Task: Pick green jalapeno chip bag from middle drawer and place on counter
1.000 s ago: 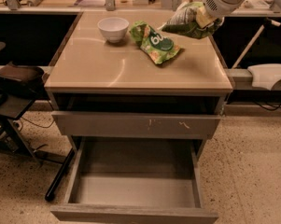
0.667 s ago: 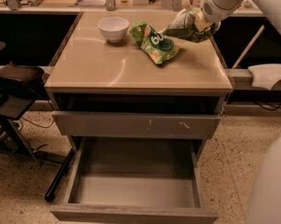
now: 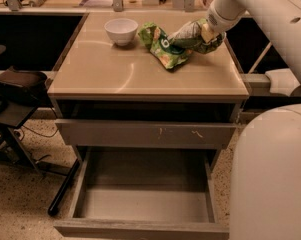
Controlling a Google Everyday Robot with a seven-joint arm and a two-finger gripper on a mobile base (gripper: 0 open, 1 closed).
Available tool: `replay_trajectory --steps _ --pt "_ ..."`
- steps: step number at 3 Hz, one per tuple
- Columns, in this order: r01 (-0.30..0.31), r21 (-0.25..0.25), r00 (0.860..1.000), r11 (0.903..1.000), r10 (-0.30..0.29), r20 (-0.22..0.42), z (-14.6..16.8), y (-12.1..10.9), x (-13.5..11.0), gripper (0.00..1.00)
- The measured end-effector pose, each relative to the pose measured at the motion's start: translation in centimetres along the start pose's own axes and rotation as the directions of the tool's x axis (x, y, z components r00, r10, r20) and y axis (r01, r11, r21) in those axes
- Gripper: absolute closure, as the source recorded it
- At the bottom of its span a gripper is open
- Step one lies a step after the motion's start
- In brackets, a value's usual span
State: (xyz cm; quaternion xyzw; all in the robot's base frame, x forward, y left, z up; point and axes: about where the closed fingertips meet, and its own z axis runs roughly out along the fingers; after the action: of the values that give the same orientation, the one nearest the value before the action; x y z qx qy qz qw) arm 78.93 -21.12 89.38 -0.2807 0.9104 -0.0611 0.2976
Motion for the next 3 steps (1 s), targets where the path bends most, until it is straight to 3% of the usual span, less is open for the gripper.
replay_trajectory --steps 1,3 --pt "-0.042 -0.025 0.999 0.9988 0.042 0.014 1.25 -0.32 0.59 1.0" --pt "-0.042 -0.026 0.999 0.9988 0.043 0.014 1.28 -0.32 0.62 0.58"
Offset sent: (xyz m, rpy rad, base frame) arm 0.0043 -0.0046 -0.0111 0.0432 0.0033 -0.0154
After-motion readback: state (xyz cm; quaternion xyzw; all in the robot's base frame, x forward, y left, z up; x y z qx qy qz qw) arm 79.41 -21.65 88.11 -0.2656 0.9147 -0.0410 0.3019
